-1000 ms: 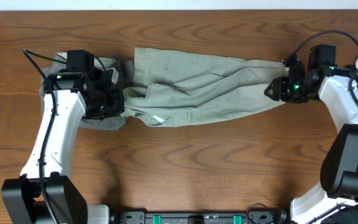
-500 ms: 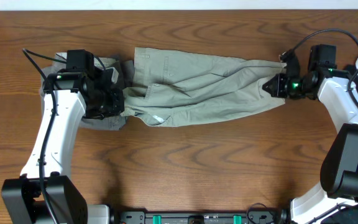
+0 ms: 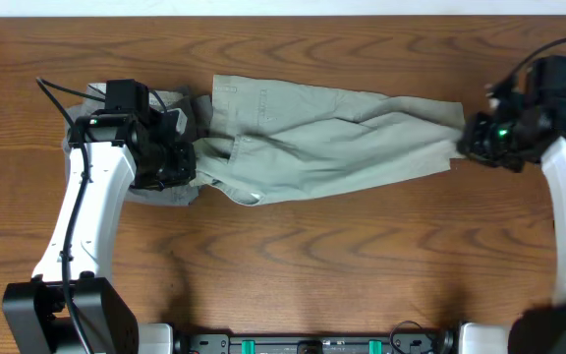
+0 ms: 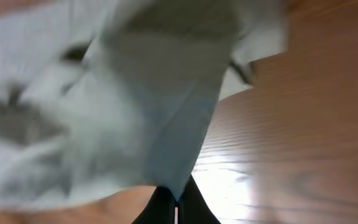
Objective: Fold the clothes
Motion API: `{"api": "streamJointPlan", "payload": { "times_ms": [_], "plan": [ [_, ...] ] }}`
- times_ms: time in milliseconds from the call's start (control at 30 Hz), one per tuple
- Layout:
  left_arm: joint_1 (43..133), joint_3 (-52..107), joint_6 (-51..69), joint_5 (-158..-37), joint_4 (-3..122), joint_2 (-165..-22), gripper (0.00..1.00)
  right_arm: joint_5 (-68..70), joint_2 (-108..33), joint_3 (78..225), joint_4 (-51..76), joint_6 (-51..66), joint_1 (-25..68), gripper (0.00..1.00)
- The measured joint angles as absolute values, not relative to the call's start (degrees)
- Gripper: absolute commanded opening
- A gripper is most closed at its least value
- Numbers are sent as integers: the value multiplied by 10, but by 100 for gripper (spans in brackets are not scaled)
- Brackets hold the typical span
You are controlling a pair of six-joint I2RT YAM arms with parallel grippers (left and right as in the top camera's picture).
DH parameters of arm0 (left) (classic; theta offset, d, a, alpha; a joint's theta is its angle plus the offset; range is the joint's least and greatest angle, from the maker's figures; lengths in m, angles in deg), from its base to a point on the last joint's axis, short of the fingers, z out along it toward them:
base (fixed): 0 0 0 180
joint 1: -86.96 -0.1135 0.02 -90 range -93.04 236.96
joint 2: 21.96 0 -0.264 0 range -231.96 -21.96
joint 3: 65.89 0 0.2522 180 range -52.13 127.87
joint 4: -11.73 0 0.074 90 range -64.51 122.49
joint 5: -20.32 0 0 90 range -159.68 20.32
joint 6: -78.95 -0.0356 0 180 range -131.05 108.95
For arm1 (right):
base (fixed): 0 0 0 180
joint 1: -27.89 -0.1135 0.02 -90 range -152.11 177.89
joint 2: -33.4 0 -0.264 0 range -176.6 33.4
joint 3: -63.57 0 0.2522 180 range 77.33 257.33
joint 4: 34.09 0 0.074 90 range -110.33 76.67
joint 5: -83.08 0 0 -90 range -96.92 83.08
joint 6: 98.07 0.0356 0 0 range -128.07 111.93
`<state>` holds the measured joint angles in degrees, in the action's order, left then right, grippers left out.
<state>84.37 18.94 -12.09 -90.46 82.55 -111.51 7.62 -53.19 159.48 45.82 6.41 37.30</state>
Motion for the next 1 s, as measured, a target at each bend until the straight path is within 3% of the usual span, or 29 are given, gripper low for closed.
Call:
{"api": "streamJointPlan", "payload": {
  "times_ms": [233,533,767,1000],
  "plan": [
    [844,189,-121,-893,819,-1115,6,58,-587,1597,397,102,375,1],
    [844,189,-121,-888,792,-1115,6,241,-761,1592,203,32,375,2],
    [844,189,-121,-888,790,-1115,6,334,-811,1589,177,-26,375,25],
    [844,189,-121,-888,790,-1115,6,293,-811,1589,215,-81,375,39]
  ]
}}
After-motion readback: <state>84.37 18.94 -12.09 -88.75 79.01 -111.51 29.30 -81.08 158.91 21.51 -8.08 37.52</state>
